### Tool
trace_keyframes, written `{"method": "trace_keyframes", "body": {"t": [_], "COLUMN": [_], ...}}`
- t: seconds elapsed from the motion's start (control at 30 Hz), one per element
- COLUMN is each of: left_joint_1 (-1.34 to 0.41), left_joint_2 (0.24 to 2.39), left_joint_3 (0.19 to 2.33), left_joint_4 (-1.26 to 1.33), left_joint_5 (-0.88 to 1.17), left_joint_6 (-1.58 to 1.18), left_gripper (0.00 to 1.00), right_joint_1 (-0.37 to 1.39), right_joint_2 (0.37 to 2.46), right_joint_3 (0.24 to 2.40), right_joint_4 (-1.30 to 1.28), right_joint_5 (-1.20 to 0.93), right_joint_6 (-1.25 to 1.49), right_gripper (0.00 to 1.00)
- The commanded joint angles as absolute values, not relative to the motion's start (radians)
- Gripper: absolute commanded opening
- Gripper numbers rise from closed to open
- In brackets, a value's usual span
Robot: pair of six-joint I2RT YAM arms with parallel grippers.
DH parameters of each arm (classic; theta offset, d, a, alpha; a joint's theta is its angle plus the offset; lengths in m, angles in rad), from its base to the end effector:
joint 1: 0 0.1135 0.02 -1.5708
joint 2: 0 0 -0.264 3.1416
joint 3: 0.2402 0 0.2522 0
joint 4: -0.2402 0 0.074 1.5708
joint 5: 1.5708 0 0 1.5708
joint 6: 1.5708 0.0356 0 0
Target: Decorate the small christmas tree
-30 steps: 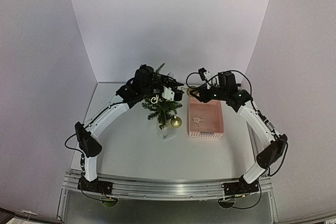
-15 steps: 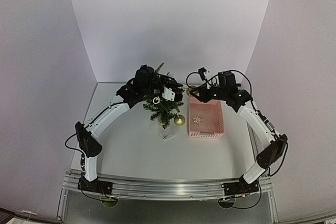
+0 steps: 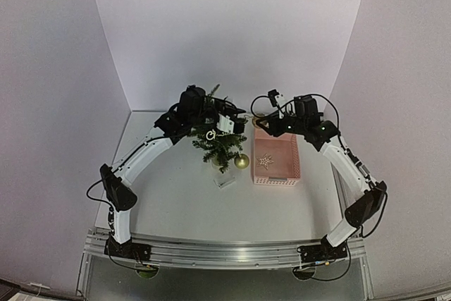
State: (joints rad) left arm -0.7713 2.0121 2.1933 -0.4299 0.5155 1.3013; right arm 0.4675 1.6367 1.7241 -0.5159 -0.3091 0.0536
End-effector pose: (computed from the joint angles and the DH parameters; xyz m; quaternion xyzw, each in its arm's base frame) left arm 0.3209 -0.3365 0.4295 0.7365 0.2541 -0.0387 0.6256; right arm 0.3293 0.1784 0.4132 -0.2522 0.7964 0.2627 0.4828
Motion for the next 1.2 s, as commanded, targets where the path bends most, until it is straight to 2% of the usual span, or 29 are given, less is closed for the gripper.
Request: {"method": "trace_keyframes", "body": {"t": [0.0, 0.2, 0.4, 1.17], "left_joint_1": [-0.763, -0.756, -0.758, -0.764], "left_joint_2": [2.005, 2.033, 2.036, 2.049], "left_joint_3": [2.267, 2.318, 2.294, 2.246], "left_joint_4": [-0.5, -0.549, -0.515, -0.42], "left_joint_5": [0.479, 0.445, 0.46, 0.513], "left_joint_6": [1.379, 1.542, 1.594, 1.583], "left_gripper": [0.29, 0.31, 0.26, 0.19], "right_joint_1": [0.471, 0.471, 0.471, 0.471], "right_joint_2": [1.586, 1.583, 1.566, 1.594], "right_joint_3": [1.733, 1.714, 1.672, 1.675], "right_joint_4": [-0.479, -0.463, -0.399, -0.371], "right_joint_5": [-0.29, -0.304, -0.328, -0.363], "right_joint_6": [0.06, 0.059, 0.067, 0.086], "right_gripper": [0.07, 0.07, 0.06, 0.06]}}
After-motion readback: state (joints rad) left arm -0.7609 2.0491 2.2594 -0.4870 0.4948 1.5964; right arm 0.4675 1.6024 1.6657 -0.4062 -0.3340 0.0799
